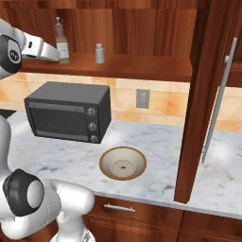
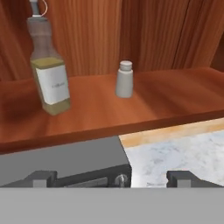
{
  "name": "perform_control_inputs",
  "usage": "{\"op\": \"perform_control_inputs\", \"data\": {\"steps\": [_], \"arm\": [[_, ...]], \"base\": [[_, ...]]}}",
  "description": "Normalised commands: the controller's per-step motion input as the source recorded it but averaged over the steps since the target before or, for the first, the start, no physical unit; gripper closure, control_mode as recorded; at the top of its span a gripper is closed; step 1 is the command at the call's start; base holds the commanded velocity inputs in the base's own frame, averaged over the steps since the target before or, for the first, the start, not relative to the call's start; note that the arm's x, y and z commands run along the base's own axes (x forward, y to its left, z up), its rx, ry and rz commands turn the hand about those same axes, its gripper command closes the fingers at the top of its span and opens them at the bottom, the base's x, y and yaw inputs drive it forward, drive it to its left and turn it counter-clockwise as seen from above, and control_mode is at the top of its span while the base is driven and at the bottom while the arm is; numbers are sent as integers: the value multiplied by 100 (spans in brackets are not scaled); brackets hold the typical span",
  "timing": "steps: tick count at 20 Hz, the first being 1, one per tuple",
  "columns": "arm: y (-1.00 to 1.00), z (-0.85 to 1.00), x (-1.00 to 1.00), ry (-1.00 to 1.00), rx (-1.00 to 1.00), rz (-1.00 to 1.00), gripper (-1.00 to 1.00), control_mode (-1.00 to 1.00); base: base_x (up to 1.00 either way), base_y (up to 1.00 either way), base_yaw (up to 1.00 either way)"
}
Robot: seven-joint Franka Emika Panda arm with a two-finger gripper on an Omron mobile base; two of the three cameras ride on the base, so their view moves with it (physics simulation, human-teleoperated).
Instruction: Retrieve the bottle and the shaker from the cabinet and place them next to the mixing bowl on the counter. Then add garlic from the fridge to the mixing bowl.
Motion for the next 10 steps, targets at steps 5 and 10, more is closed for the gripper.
{"op": "perform_control_inputs", "data": {"steps": [5, 10], "arm": [[23, 32, 33, 0, -12, 0, -100, -100], [12, 23, 37, 0, -10, 0, -100, -100]], "base": [[0, 0, 0], [0, 0, 0]]}}
